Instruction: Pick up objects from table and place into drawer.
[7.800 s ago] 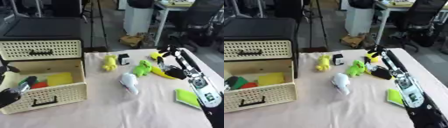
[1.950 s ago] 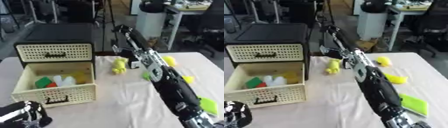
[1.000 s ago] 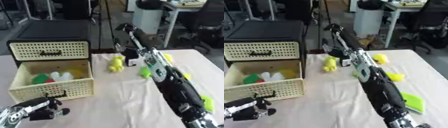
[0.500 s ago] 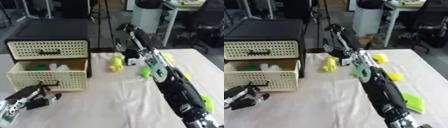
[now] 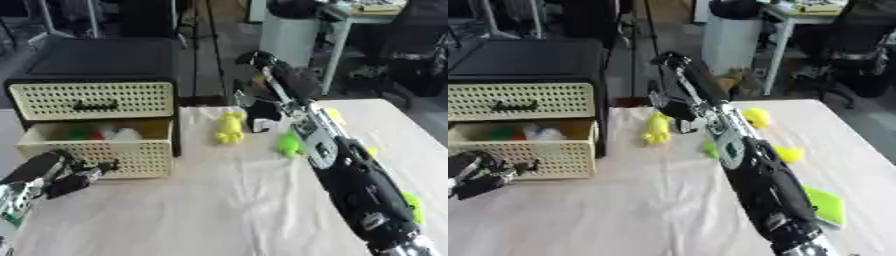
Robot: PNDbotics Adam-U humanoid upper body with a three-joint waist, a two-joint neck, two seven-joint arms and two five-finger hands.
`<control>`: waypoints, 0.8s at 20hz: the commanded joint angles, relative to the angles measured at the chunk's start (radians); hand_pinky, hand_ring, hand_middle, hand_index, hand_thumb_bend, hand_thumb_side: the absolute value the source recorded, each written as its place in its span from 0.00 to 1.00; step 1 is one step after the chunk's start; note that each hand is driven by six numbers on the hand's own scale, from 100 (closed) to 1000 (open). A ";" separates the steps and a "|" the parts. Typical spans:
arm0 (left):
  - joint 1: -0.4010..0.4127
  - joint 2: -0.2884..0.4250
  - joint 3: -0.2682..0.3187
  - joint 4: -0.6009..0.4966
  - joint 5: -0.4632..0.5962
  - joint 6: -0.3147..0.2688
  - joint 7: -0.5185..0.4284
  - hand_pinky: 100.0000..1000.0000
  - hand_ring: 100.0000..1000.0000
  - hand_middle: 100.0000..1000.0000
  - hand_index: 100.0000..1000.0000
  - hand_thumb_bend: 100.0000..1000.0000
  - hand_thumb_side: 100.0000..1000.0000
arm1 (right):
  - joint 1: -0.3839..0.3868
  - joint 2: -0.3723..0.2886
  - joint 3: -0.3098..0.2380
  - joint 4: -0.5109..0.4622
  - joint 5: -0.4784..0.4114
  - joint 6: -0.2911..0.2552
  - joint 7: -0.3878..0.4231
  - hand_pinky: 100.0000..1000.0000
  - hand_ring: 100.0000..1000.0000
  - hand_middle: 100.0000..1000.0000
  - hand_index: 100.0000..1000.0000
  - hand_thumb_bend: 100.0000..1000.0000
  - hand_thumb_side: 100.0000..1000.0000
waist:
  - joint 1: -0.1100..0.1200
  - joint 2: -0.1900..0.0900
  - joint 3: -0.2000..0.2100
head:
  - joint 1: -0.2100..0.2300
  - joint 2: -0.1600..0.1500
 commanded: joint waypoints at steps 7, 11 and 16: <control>-0.081 -0.014 0.056 0.057 -0.028 0.020 0.106 0.69 0.77 0.86 0.88 0.46 1.00 | -0.047 0.036 -0.006 -0.014 0.033 -0.002 -0.001 0.87 0.82 0.77 0.81 0.00 0.40 | 0.001 0.006 -0.026 | 0.012 -0.022; -0.101 -0.021 0.068 0.058 -0.016 0.028 0.145 0.67 0.75 0.84 0.87 0.46 1.00 | -0.050 0.047 -0.006 -0.010 0.043 -0.006 -0.003 0.87 0.82 0.77 0.81 0.00 0.40 | 0.001 0.009 -0.034 | 0.014 -0.025; -0.062 0.002 0.072 -0.054 0.045 0.016 0.151 0.56 0.61 0.71 0.80 0.47 1.00 | -0.040 0.043 -0.008 -0.022 0.029 -0.018 -0.002 0.84 0.82 0.77 0.81 0.00 0.41 | 0.004 0.011 -0.031 | 0.010 -0.035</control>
